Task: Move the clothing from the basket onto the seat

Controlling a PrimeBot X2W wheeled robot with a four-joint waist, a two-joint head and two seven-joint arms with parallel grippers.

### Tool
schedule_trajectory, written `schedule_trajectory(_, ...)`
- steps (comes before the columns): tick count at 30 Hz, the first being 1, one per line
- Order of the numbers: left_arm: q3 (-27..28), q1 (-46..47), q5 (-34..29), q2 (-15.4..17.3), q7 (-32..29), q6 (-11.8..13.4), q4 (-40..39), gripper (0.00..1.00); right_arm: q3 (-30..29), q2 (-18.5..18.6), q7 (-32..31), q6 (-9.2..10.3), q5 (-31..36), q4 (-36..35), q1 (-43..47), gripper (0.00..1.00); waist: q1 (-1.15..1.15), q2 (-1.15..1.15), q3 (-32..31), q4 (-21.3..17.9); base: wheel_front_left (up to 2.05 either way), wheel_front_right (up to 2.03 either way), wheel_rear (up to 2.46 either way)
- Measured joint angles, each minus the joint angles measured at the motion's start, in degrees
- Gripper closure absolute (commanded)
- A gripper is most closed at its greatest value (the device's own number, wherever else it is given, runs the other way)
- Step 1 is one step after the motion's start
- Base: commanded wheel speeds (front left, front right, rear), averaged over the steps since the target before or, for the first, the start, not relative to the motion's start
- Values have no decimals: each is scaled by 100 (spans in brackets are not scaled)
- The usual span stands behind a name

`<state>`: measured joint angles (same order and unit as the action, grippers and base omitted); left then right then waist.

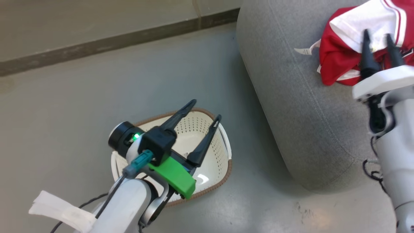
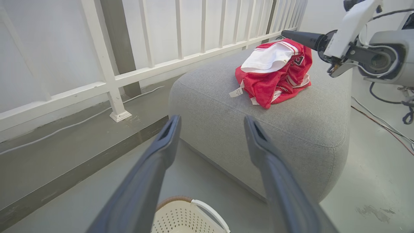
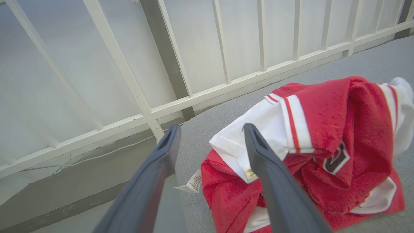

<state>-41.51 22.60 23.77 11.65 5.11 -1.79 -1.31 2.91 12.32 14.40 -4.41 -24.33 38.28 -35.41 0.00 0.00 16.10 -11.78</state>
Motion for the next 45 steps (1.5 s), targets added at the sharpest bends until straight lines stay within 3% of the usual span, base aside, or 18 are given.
schedule_trajectory(12,459,-453,126,3,209,538,300,0,552,-512,2,-113,338,-1193,784,0,0,0,-496,288,0,0,0)
schedule_trajectory(24,1005,-982,277,15,385,788,481,0,982,-659,2,-97,635,-1580,1634,0,0,0,-951,576,0,0,0)
schedule_trajectory(45,1922,-1842,314,-3,510,889,504,0,1080,-666,-20,398,820,-2229,2677,0,-1,0,-1328,768,0,0,0)
